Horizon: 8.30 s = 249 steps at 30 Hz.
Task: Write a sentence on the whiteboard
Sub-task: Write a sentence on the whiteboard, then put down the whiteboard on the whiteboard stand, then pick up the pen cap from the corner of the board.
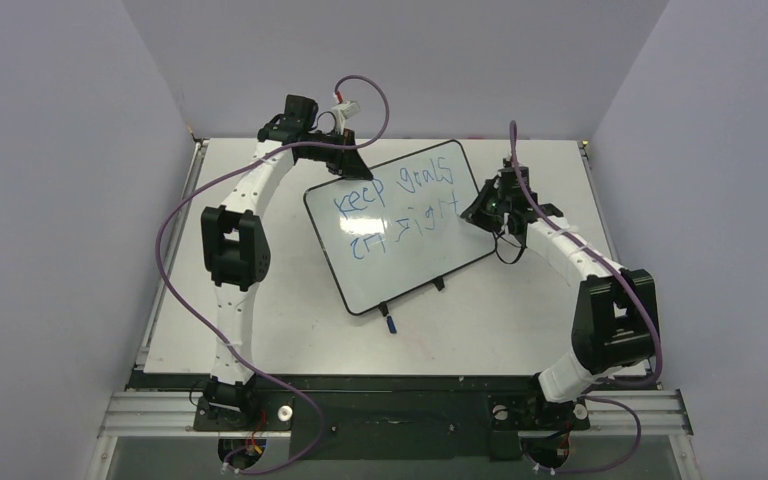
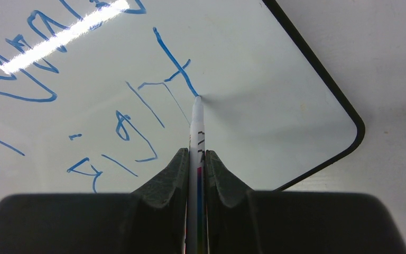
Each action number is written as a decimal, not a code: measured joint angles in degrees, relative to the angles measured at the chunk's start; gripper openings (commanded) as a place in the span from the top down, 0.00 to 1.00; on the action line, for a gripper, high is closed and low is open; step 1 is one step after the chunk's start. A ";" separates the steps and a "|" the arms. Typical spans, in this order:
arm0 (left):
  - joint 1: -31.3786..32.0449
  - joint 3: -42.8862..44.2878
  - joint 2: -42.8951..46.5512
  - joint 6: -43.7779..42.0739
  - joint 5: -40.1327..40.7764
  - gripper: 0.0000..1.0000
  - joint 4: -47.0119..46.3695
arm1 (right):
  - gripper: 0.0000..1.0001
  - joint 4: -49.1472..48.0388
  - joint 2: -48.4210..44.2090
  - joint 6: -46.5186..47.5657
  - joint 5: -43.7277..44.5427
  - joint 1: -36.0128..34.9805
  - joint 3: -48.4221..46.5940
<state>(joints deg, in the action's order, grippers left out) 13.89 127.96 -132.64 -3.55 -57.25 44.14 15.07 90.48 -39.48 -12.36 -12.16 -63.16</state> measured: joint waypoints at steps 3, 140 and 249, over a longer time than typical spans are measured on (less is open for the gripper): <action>0.00 0.00 0.00 0.02 0.00 1.00 0.00 | 1.00 0.17 -0.22 0.20 0.42 -0.04 0.28; 50.10 -62.53 57.77 73.59 95.89 0.51 0.98 | 1.00 14.43 -27.69 5.25 8.55 0.24 -0.55; 54.27 -67.54 41.70 45.42 77.42 1.00 -18.56 | 1.00 17.94 -33.22 6.95 2.10 1.31 -2.08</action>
<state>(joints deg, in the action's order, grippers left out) 68.16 60.42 -90.94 41.87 20.16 25.58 33.01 57.25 -32.53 -10.26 -10.85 -65.23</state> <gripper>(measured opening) 0.134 0.097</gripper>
